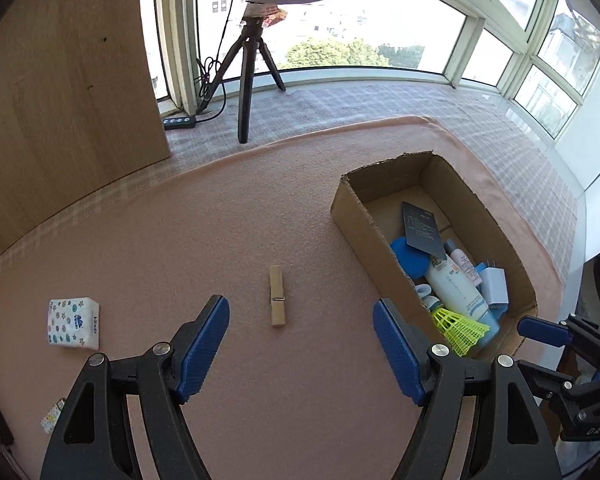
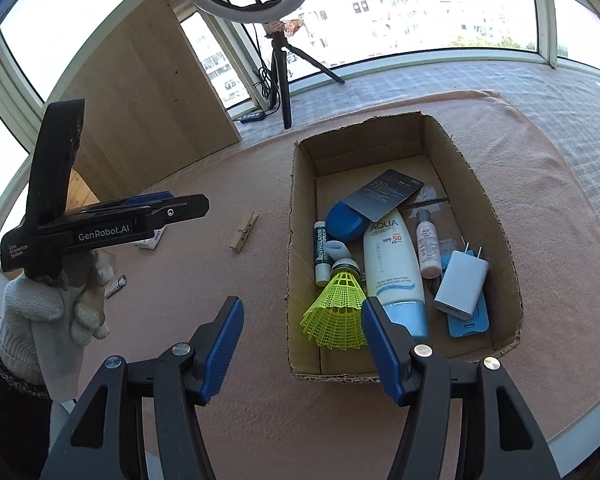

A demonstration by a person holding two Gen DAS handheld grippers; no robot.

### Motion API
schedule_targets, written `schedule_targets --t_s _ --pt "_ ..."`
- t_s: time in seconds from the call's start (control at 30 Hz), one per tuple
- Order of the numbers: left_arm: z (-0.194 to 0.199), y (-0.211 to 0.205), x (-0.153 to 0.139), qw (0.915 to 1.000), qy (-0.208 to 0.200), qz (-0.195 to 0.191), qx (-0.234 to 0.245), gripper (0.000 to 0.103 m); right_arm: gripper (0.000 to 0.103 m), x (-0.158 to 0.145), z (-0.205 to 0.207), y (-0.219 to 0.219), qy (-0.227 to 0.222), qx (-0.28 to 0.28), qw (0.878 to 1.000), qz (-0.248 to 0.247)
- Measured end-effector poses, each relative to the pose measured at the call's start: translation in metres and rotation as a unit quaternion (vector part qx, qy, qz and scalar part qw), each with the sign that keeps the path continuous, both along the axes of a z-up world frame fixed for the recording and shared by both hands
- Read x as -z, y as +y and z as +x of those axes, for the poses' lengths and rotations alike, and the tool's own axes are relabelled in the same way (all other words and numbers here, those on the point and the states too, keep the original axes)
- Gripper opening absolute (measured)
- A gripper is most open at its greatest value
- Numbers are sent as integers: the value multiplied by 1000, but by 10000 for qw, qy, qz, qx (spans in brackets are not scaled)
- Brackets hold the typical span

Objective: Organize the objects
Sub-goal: 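Move the right gripper to the wooden clothespin while the left gripper approaches the patterned lighter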

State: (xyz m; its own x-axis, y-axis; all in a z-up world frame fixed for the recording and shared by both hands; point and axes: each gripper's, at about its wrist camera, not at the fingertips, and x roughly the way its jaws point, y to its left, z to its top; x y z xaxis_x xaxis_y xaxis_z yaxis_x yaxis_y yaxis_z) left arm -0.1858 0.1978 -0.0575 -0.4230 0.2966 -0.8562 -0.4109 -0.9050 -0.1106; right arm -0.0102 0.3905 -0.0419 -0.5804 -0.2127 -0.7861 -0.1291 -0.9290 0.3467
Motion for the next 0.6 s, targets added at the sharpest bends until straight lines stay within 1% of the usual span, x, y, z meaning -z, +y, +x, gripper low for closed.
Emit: schedule_targets --t_s 0.23,0.4,0.6 --pt "11 -92 8 9981 -97 -114 -598 77 57 -2 -21 -32 -8 -264 9996 -51" --pt "13 -160 18 9939 -251 -116 -1066 77 57 -5 -39 -53 1 -434 9991 -2" --pt "13 -225 31 9884 -236 -236 -1478 77 57 -5 -65 -77 -70 -586 9982 74"
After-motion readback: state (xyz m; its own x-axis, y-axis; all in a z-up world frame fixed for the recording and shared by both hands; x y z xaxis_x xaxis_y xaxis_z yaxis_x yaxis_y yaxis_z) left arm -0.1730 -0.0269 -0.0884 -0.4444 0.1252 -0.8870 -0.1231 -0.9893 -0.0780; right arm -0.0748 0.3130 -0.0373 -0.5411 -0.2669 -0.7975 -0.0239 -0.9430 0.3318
